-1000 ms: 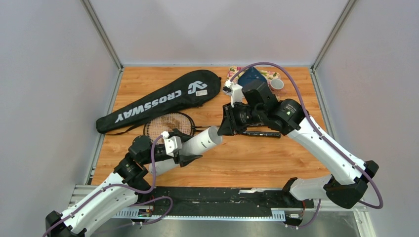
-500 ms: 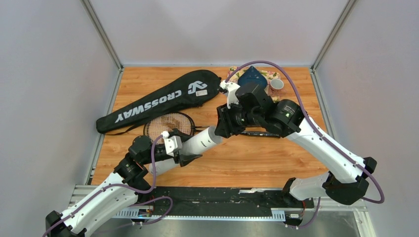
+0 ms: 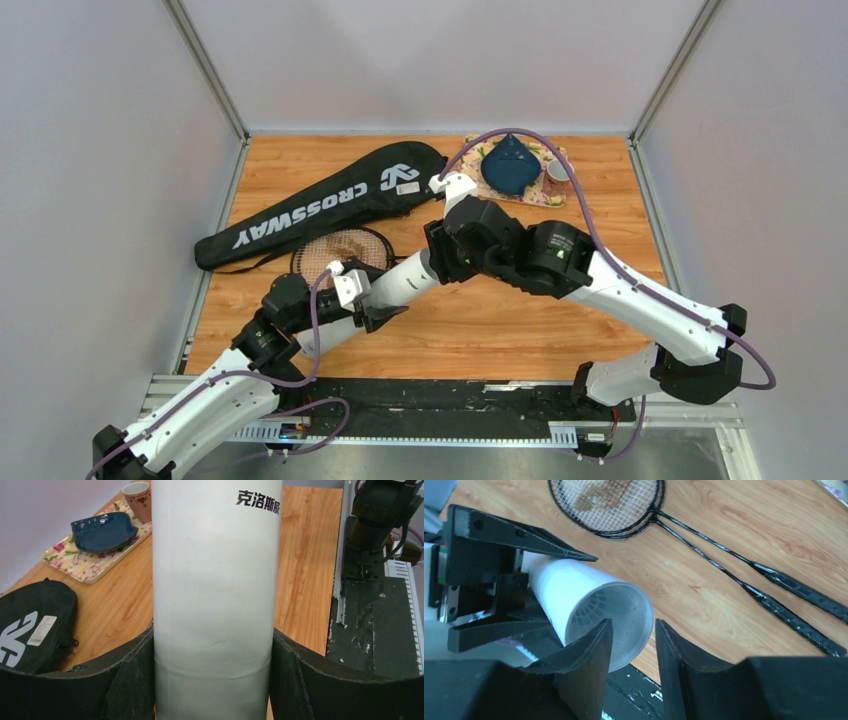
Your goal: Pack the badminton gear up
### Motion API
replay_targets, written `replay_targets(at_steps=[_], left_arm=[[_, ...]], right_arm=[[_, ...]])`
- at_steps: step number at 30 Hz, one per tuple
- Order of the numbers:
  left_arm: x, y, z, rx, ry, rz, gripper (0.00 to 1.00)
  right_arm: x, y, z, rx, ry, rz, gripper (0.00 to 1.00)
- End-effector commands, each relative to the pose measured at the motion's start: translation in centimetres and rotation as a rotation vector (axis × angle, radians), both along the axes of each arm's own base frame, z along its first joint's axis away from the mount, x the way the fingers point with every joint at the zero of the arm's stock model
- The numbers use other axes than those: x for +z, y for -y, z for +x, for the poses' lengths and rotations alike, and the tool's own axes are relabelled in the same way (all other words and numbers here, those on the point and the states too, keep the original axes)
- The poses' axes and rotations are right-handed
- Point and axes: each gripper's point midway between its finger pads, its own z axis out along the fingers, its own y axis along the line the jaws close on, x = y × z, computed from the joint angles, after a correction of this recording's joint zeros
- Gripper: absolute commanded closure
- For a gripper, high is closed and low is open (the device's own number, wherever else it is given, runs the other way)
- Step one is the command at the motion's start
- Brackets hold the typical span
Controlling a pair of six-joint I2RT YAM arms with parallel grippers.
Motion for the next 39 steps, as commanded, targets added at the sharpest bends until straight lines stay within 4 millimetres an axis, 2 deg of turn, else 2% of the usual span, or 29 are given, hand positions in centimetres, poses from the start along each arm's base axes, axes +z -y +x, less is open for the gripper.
replay_targets(at_steps=[1,3,7,10,11,12,13,14,15,16,17,18,19,21,22,23,24,25,27,28,29,31,32,34,35,36,38,39], left_arm=[[2.7,0.3,0.9,0.049,0.002,-0.108,0.87],[2.7,0.3,1.1,0.052,-0.002,-0.108,0.87],[2.5,0.3,1.3,0.057,-0.004,-0.1,0.87],[2.0,0.2,1.4,0.068,-0.019,-0.085,0.87],[2.1,0.0,1.5,0.079,-0.02,-0.09,0.87],[2.1,0.0,1.7,0.091,-0.025,-0.093,0.88],[2.2,-0.3,2.1,0.126,-0.043,-0.11,0.88],[2.3,-0.5,2.5,0.155,-0.055,-0.117,0.87],[2.6,-0.7,3.0,0.188,-0.068,-0.13,0.87],[3.2,-1.4,4.3,0.28,-0.108,-0.163,0.86],[3.2,-1.8,5.0,0.333,-0.141,-0.165,0.86],[3.4,-2.1,5.6,0.375,-0.171,-0.172,0.86],[4.4,-2.8,6.5,0.455,-0.228,-0.209,0.85],[4.7,-3.0,7.6,0.529,-0.311,-0.221,0.85],[6.3,-3.3,8.0,0.572,-0.363,-0.273,0.84],[6.5,-3.0,8.4,0.589,-0.402,-0.287,0.83],[7.2,-2.9,8.6,0.595,-0.428,-0.318,0.82],[8.8,-2.5,8.6,0.583,-0.468,-0.397,0.8],[9.9,-2.1,8.6,0.564,-0.516,-0.48,0.78],[10.8,-1.7,8.5,0.534,-0.564,-0.569,0.78],[11.4,-1.6,8.3,0.512,-0.582,-0.617,0.77],[12.2,-1.2,7.8,0.453,-0.639,-0.725,0.77],[12.5,-1.3,7.6,0.435,-0.651,-0.758,0.77],[12.7,-1.3,7.3,0.408,-0.664,-0.799,0.77],[13.0,-1.4,7.2,0.396,-0.654,-0.814,0.77],[12.4,-1.4,7.2,0.401,-0.66,-0.817,0.77],[13.1,-1.4,6.9,0.362,-0.647,-0.857,0.77],[12.5,-1.3,6.9,0.359,-0.652,-0.855,0.78]], right_arm=[[-4.8,-4.7,-2.7,-0.038,-0.088,-0.013,0.57],[-4.6,-5.1,-2.3,-0.082,-0.037,-0.009,0.58],[-5.0,-5.9,-3.0,-0.046,-0.029,-0.014,0.58],[-1.7,-3.7,-1.4,-0.1,0.058,0.042,0.56],[0.6,-2.1,-1.1,-0.092,0.098,0.093,0.55],[1.8,-1.1,-0.7,-0.099,0.129,0.123,0.52],[4.0,-0.6,0.2,-0.12,0.183,0.205,0.46],[6.4,1.8,0.2,-0.126,0.252,0.266,0.41],[6.4,2.7,0.3,-0.135,0.265,0.285,0.33],[8.7,4.4,0.5,-0.158,0.298,0.385,0.3],[9.0,4.5,0.1,-0.128,0.288,0.426,0.27],[7.7,4.6,0.0,-0.122,0.273,0.428,0.25],[8.7,5.0,0.1,-0.122,0.288,0.491,0.24],[7.5,3.2,-1.3,0.012,0.271,0.513,0.24],[6.6,1.9,-1.9,0.086,0.282,0.545,0.24],[5.4,0.4,-3.9,0.231,0.258,0.564,0.24],[4.6,-0.1,-4.2,0.277,0.278,0.569,0.24],[2.9,-1.0,-4.9,0.334,0.278,0.593,0.23],[2.0,-2.0,-5.8,0.408,0.279,0.636,0.22],[2.3,-2.9,-5.8,0.417,0.29,0.688,0.22],[1.3,-3.3,-5.3,0.394,0.28,0.689,0.21],[0.8,-4.1,-4.3,0.345,0.261,0.697,0.22],[1.0,-4.4,-4.1,0.335,0.261,0.709,0.16],[1.1,-5.2,-3.4,0.317,0.243,0.728,0.15],[2.0,-5.7,-3.9,0.346,0.221,0.754,0.15],[2.0,-6.0,-4.1,0.355,0.203,0.757,0.15],[2.1,-6.7,-4.7,0.396,0.177,0.776,0.14],[2.5,-6.8,-4.6,0.393,0.17,0.786,0.13]])
